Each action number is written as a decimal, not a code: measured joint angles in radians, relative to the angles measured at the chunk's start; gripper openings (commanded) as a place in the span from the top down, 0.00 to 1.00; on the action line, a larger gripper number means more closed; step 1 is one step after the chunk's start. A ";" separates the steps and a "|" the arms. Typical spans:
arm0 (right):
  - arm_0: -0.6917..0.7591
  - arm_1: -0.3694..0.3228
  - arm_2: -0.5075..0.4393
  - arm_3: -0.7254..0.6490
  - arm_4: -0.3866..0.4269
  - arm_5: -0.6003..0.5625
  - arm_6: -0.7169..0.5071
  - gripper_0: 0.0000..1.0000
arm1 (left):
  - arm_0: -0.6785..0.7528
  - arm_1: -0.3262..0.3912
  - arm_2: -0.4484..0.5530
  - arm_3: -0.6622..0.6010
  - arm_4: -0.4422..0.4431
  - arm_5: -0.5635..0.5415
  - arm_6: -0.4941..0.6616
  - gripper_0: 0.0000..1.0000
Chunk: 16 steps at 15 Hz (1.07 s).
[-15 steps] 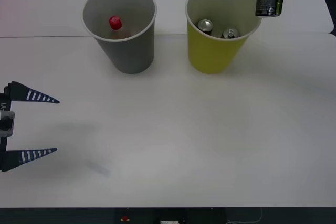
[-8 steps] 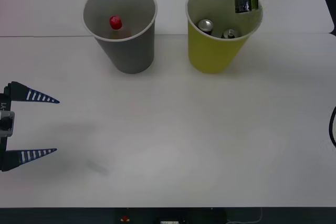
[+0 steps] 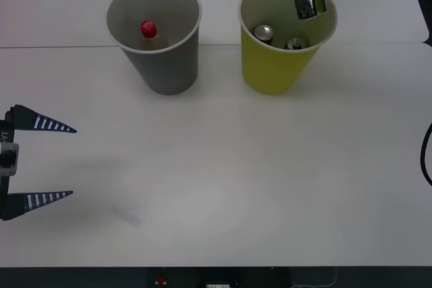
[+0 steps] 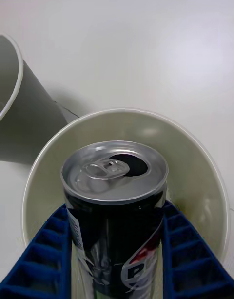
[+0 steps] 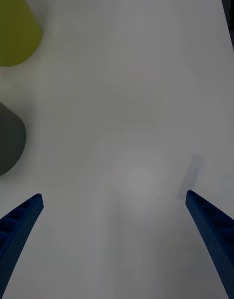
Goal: Put the can into the green bin and the plastic bottle into the gray bin
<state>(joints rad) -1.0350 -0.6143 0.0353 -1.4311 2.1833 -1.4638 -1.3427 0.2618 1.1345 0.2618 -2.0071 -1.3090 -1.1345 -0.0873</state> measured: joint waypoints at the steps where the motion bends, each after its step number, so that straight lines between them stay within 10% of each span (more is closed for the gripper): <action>1: 0.001 0.000 0.000 0.000 -0.004 -0.002 0.009 0.00 | 0.000 0.000 0.000 0.000 0.000 0.000 0.000 0.00; 16: 0.189 -0.170 -0.007 -0.148 -0.351 0.094 0.172 0.00 | 0.000 0.000 0.000 0.000 0.000 0.000 0.000 0.00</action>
<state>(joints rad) -0.8464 -0.7844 0.0280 -1.5792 1.8324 -1.3698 -1.1707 0.2618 1.1345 0.2618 -2.0071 -1.3090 -1.1345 -0.0873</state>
